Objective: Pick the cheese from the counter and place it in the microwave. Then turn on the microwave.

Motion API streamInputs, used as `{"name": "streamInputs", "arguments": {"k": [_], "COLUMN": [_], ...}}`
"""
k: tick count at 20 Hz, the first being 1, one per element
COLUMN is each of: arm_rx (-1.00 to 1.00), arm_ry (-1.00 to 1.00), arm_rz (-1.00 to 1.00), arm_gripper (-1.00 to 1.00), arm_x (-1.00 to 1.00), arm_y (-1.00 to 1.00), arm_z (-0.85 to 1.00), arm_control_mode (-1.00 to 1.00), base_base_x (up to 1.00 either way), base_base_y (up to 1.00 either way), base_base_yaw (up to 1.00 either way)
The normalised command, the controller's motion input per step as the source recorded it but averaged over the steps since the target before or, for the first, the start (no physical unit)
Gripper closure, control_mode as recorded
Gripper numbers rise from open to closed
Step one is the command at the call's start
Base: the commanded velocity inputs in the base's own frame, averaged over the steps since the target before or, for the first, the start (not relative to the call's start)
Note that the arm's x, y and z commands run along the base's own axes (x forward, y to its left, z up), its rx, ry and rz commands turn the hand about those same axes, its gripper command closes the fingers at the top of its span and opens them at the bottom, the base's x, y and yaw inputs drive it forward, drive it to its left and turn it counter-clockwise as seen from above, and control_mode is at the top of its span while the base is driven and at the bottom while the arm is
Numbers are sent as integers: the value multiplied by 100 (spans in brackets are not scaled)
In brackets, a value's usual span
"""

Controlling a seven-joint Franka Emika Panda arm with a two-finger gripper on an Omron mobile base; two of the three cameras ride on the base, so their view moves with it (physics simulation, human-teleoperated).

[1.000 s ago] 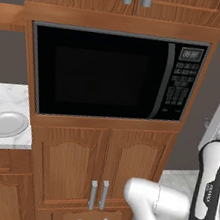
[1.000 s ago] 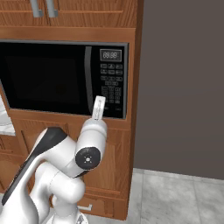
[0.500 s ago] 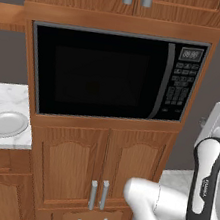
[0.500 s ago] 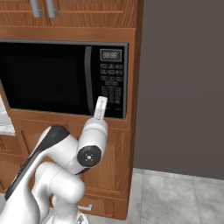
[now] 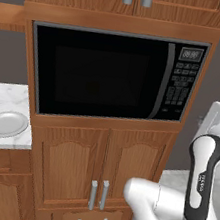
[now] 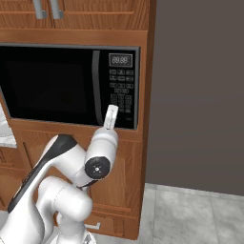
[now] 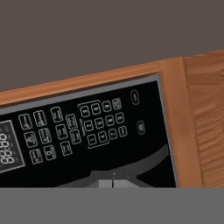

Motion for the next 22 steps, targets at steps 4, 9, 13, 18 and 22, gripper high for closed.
{"name": "streamInputs", "arguments": {"k": [4,9,13,18,22], "arm_rx": [1,0,1,1,0], "arm_ry": [0,0,0,0,1], "arm_rz": [-1,-1,0,0,0], "arm_gripper": [100,100,100,100,100], "arm_x": [12,13,12,12,14], "arm_y": [-1,-1,-4,-6,-5], "arm_z": [-6,-9,-8,-6,-6], "arm_control_mode": [-100,-100,-100,-100,-100], "base_base_x": [0,0,0,0,0], "base_base_y": [0,0,0,0,0], "base_base_yaw": [0,0,0,0,0]}}
